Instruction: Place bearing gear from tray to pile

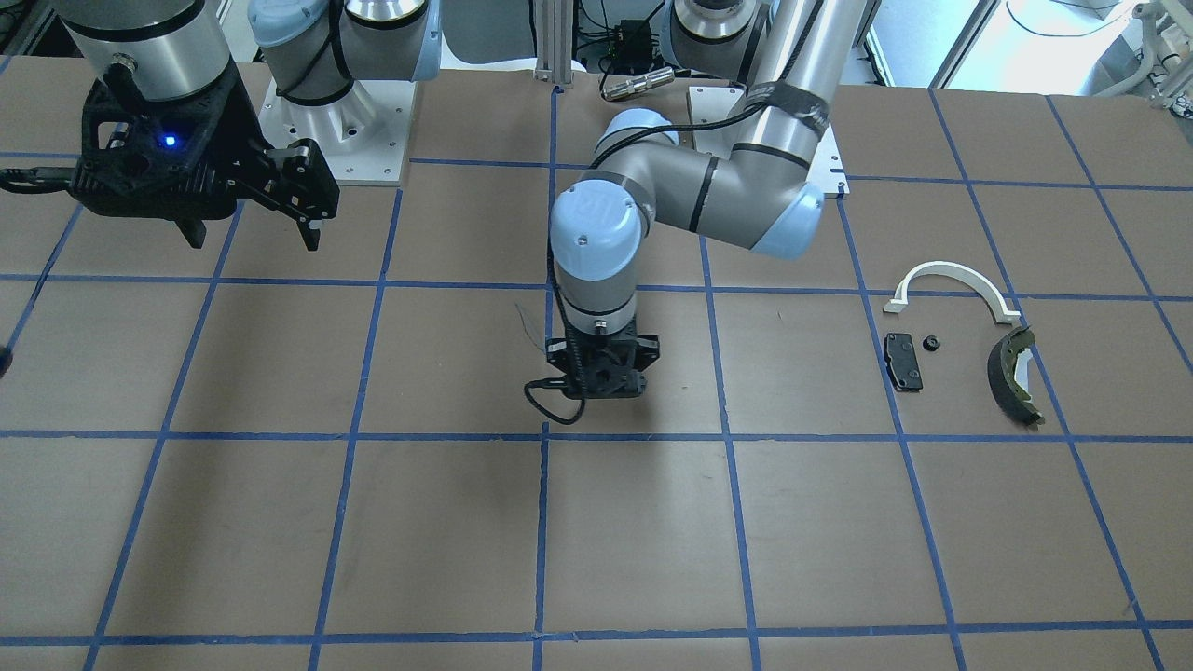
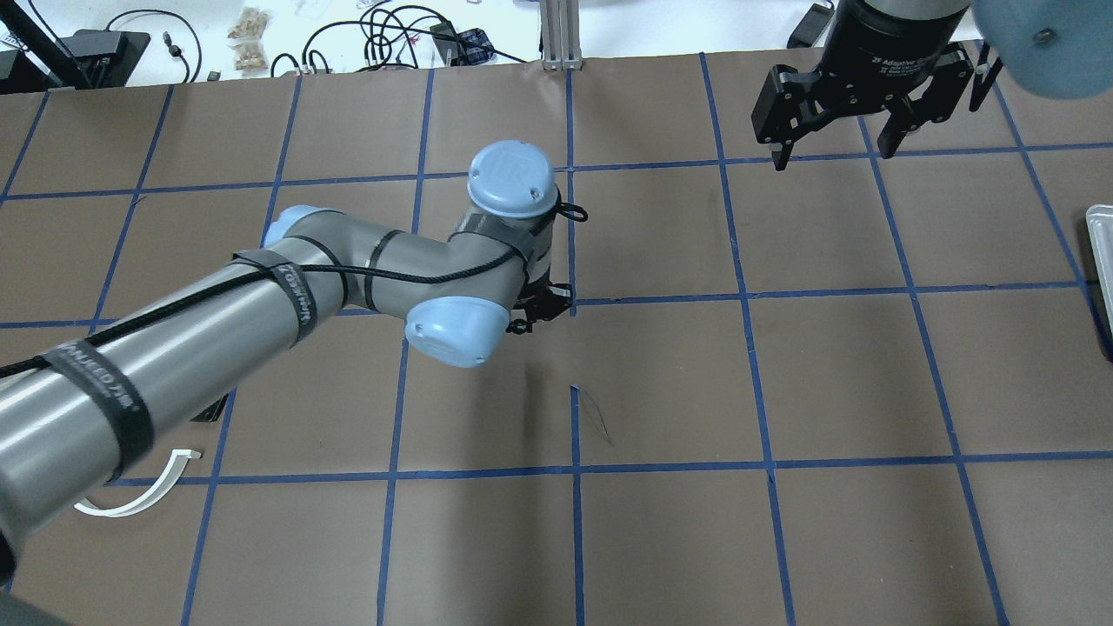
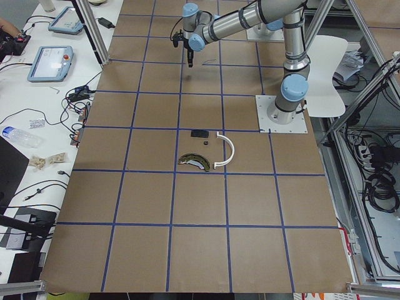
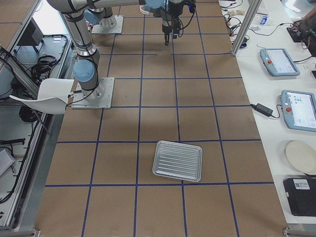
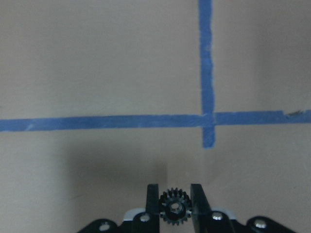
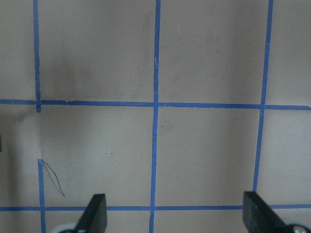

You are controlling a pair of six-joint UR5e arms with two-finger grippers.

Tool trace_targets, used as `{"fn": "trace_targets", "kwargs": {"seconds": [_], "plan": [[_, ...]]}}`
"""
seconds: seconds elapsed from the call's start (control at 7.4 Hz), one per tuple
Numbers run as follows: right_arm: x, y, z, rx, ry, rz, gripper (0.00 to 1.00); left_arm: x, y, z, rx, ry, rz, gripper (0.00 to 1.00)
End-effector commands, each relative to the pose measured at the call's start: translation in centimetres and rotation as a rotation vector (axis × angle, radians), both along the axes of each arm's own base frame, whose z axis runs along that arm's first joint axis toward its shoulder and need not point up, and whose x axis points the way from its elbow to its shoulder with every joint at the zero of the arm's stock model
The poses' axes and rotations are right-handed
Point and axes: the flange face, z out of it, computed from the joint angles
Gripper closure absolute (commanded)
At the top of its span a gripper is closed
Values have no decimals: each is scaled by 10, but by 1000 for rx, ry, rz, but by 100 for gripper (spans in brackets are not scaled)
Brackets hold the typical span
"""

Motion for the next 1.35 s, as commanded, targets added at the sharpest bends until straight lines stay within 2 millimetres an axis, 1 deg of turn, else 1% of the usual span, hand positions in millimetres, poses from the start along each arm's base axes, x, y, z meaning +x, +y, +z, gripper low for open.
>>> {"fn": "trace_targets", "kwargs": {"seconds": [0.0,0.14,0.27,0.41,0.54,0.68,0.81,0.95,1.08,1.22], "plan": [[0,1,-11,11,-3,-5,0,137,-9,58,137,-102,-34,100],[4,2,-10,-2,-42,-24,0,208,-12,65,170,-72,-88,100],[5,2,-9,-5,-55,-22,0,281,-9,64,198,-44,-120,100],[5,2,-9,-5,-55,-25,0,341,-1,58,224,-12,-115,100],[6,2,-10,-5,-56,-27,0,389,1,69,190,-9,-118,100],[6,2,-14,1,-58,-27,0,424,7,68,176,-6,-122,100],[6,0,-17,-15,-57,-25,0,472,11,58,147,-10,-138,100],[6,1,-19,-17,-57,-25,0,506,19,44,136,-3,-153,100],[6,0,-20,-19,-57,-25,0,511,26,22,154,18,-145,100],[6,0,-20,-21,-59,-23,0,510,33,-4,135,2,-140,100]]}}
